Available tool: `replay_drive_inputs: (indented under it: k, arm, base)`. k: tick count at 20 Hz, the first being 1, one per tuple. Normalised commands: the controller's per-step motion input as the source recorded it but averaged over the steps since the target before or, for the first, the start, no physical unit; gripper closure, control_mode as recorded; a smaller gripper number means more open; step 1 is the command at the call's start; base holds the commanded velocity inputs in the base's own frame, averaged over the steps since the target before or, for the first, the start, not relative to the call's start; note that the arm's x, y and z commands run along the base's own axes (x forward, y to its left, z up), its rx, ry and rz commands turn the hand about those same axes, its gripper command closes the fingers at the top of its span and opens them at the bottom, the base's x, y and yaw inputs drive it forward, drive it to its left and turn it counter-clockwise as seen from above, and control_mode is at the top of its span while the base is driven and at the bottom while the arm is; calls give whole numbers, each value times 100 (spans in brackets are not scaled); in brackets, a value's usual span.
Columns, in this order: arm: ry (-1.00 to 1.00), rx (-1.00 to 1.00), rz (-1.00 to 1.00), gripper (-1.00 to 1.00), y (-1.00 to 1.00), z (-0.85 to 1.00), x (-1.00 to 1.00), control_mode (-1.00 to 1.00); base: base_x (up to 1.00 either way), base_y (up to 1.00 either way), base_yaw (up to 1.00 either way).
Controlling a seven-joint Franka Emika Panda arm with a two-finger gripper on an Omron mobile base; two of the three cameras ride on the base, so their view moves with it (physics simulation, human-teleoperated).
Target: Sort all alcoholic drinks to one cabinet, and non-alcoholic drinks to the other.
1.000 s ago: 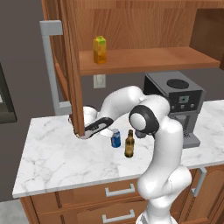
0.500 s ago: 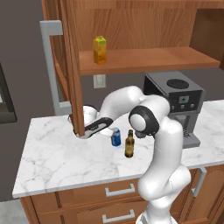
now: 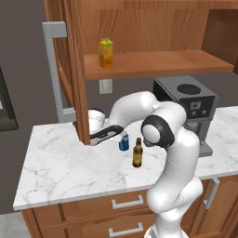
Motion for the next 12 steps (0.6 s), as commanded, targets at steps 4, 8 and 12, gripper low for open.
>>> replay_drive_inputs:
  k: [4, 8, 12]
  arm:
    - [-3, 0, 0, 100, 0, 41, 0, -100]
    - [0, 0, 0, 100, 0, 34, 0, -100]
    - [0, 0, 0, 100, 0, 31, 0, -100]
  base:
    - [0, 0, 0]
    - [0, 0, 0]
    - [0, 0, 0]
